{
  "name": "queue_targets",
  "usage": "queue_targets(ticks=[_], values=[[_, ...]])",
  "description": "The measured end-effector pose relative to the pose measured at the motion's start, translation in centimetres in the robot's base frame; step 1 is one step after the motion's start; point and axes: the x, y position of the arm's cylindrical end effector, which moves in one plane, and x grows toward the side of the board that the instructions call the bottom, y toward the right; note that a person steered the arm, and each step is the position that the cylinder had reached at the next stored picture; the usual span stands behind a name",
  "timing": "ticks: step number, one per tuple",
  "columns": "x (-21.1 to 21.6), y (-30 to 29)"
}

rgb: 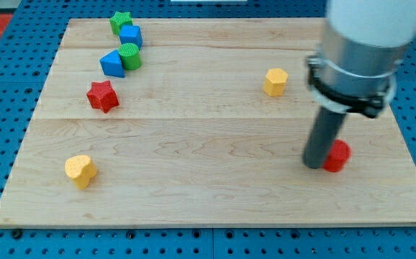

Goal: Move the yellow heart towards center

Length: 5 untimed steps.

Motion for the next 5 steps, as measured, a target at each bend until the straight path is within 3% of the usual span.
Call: queue_targets(ticks=[1,2,3,4,5], values=[[0.0,-2.4],[7.9,-8.3],[8.9,-14.7],[8.6,-30.8],[5.7,-38.6]])
